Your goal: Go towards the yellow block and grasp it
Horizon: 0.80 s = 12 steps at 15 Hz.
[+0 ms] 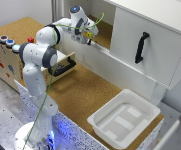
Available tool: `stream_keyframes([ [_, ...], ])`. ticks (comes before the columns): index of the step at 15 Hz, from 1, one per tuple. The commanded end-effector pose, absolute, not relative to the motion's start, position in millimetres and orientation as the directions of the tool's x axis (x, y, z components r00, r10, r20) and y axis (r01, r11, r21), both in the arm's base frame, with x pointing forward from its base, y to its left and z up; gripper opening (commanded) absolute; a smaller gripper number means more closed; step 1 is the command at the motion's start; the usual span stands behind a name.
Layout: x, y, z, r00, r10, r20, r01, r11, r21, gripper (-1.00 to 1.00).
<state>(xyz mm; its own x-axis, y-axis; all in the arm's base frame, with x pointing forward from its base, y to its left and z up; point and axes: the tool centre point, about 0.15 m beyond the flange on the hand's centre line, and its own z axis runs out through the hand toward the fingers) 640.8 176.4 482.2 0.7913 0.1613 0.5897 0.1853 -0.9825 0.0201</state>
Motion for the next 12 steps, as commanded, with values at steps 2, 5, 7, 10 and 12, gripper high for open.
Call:
stream_keyframes([
  [2, 663, 191, 480, 0.829, 0.191, 0.526, 0.170, -0.981, 0.089, 1.00],
  [5, 667, 193, 476, 0.835, 0.172, 0.523, 0.155, -0.985, 0.076, 1.00],
  [7, 671, 199, 474, 0.834, 0.174, 0.523, 0.157, -0.985, 0.077, 1.00],
  [10, 670, 204, 474, 0.831, 0.165, 0.531, 0.149, -0.986, 0.072, -1.00],
  [12, 671, 204, 472, 0.832, 0.154, 0.533, 0.137, -0.988, 0.072, -1.00],
])
